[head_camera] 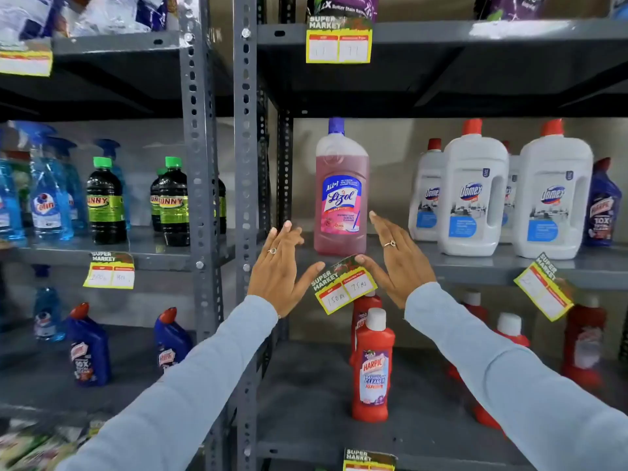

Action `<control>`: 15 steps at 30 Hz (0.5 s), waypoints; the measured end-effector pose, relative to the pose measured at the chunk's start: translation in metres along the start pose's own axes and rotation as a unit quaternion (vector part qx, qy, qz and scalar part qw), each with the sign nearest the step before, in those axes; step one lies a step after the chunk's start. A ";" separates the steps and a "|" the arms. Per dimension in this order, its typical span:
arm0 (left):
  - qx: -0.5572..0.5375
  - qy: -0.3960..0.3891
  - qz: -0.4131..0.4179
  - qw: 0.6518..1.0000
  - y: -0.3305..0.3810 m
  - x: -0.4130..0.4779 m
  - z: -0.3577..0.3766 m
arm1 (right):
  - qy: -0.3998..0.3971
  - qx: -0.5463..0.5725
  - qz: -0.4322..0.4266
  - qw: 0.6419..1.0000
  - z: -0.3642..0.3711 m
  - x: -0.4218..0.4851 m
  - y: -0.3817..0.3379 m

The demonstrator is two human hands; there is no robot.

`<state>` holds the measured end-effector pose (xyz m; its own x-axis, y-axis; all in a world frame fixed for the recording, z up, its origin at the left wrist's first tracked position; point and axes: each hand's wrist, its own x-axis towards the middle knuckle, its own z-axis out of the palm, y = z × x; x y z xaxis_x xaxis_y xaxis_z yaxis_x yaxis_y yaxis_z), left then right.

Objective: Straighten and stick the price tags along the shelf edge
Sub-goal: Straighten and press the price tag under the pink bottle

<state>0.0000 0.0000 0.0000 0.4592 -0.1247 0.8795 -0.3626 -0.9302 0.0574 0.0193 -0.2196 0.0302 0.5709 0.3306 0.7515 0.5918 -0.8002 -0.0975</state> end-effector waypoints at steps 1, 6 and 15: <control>-0.011 0.005 -0.009 1.000 -0.001 -0.008 0.004 | -0.015 0.024 0.012 1.000 0.004 -0.004 -0.001; -0.012 -0.033 -0.033 0.999 -0.010 -0.031 0.022 | -0.072 0.023 0.041 0.996 0.021 -0.015 -0.008; -0.025 -0.040 -0.096 0.994 -0.002 -0.017 0.032 | -0.116 -0.047 0.039 0.991 0.009 0.015 -0.021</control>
<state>0.0189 -0.0068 -0.0305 0.5853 0.0240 0.8104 -0.3008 -0.9218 0.2445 0.0206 -0.1938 0.0380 0.7350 0.3622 0.5732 0.4901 -0.8680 -0.0800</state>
